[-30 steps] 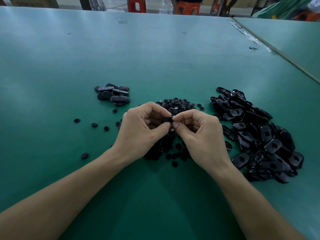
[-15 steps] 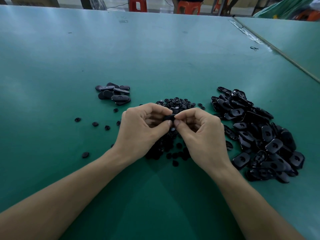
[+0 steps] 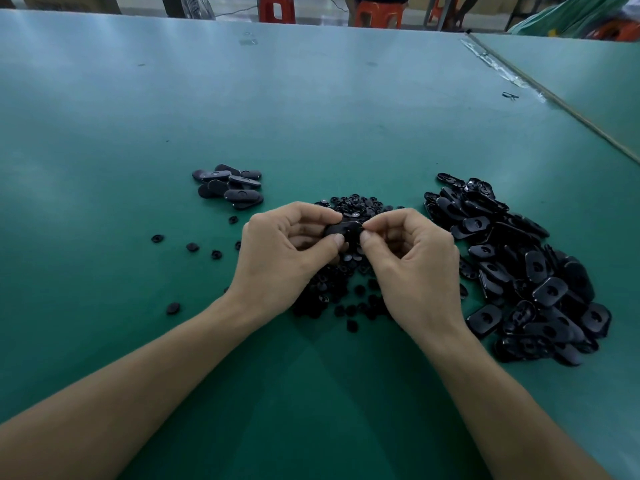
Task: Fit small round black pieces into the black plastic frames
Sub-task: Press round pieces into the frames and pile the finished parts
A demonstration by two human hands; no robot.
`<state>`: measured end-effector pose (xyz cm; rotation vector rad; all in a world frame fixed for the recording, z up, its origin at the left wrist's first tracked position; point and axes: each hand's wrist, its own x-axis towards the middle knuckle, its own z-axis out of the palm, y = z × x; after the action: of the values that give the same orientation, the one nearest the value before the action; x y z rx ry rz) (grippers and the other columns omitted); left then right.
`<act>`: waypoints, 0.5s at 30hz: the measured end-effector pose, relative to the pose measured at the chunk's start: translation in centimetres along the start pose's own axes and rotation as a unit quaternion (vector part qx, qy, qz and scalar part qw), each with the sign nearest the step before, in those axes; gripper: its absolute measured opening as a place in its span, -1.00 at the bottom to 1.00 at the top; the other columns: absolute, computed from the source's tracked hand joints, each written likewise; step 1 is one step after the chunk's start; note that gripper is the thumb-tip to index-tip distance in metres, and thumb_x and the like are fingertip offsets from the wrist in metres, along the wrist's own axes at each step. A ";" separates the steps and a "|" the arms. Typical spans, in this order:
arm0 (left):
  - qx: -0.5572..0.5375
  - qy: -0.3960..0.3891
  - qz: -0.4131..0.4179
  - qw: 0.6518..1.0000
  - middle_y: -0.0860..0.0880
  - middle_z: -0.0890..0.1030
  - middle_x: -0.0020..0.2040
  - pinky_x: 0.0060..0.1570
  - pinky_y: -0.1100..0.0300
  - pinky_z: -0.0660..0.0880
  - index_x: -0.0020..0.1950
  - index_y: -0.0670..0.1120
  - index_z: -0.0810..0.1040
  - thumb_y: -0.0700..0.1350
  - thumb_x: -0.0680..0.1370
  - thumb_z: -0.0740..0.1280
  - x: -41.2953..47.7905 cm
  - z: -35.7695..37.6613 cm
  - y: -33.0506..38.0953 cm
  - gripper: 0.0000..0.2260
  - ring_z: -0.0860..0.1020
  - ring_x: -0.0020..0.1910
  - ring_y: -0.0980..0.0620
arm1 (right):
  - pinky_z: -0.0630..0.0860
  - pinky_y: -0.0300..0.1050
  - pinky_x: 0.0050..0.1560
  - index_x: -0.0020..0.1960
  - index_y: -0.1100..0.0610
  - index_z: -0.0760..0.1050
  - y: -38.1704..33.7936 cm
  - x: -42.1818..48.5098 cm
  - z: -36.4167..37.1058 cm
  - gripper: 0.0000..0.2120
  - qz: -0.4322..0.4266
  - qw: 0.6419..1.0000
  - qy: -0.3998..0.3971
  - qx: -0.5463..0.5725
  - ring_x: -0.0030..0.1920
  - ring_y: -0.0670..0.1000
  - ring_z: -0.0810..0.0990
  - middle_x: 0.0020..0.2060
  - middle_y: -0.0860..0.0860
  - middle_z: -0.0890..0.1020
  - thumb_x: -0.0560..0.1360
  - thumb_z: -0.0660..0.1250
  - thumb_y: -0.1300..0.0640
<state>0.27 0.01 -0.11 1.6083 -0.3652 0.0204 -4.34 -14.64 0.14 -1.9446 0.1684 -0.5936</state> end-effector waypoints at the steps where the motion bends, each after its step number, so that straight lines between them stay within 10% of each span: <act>1: -0.009 0.000 -0.005 1.000 0.00 0.74 -0.19 -0.29 0.36 0.57 -0.06 0.00 0.66 -0.35 0.46 0.51 0.0 0.0 0.0 -0.75 0.72 -0.25 0.03 | 0.50 -0.34 -0.26 -0.16 0.00 0.60 0.1 0.1 -0.1 -0.87 0.005 1.000 0.007 0.004 -0.30 -0.15 0.61 -0.31 -0.14 0.66 0.49 0.45 0.22; 15: -0.042 -0.016 0.005 0.999 0.00 0.74 -0.19 -0.21 0.29 0.62 -0.06 -0.07 0.67 -0.41 0.50 0.44 0.1 0.1 -0.1 -0.77 0.73 -0.19 0.03 | 0.51 -0.34 -0.22 -0.14 0.00 0.61 0.1 -0.1 -0.1 -0.85 -0.007 0.999 -0.016 0.027 -0.28 -0.15 0.63 -0.29 -0.15 0.67 0.50 0.45 0.24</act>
<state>0.34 -0.06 -0.19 1.5245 -0.3936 -0.0125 -4.43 -14.71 0.02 -1.9040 0.1182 -0.5705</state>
